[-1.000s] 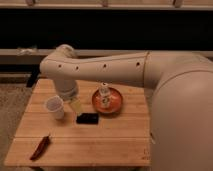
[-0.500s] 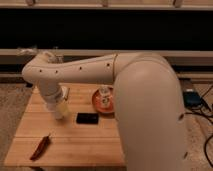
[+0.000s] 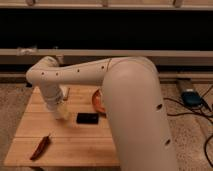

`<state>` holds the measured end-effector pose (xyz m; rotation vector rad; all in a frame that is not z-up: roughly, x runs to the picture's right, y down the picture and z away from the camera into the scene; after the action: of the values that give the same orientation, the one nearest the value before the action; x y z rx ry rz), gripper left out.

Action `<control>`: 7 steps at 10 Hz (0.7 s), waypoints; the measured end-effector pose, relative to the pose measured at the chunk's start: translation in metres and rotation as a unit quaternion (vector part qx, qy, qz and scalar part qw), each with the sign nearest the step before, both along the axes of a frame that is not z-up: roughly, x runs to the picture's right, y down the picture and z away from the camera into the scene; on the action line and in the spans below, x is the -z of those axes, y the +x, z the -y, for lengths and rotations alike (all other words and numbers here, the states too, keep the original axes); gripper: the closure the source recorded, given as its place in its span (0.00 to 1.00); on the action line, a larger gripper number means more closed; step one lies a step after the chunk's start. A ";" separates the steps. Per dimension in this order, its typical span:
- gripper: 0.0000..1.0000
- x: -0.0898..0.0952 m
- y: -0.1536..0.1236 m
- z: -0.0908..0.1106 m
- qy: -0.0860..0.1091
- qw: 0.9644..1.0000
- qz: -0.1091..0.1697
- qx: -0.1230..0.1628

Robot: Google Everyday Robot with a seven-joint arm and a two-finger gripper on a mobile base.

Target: Pick up the ceramic cup

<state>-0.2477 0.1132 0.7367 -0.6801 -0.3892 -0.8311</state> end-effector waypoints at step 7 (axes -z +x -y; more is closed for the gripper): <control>0.20 -0.036 -0.005 -0.027 -0.027 1.000 -0.015 -0.008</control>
<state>-0.2529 0.1400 0.7729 -0.7374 -0.3896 -0.7970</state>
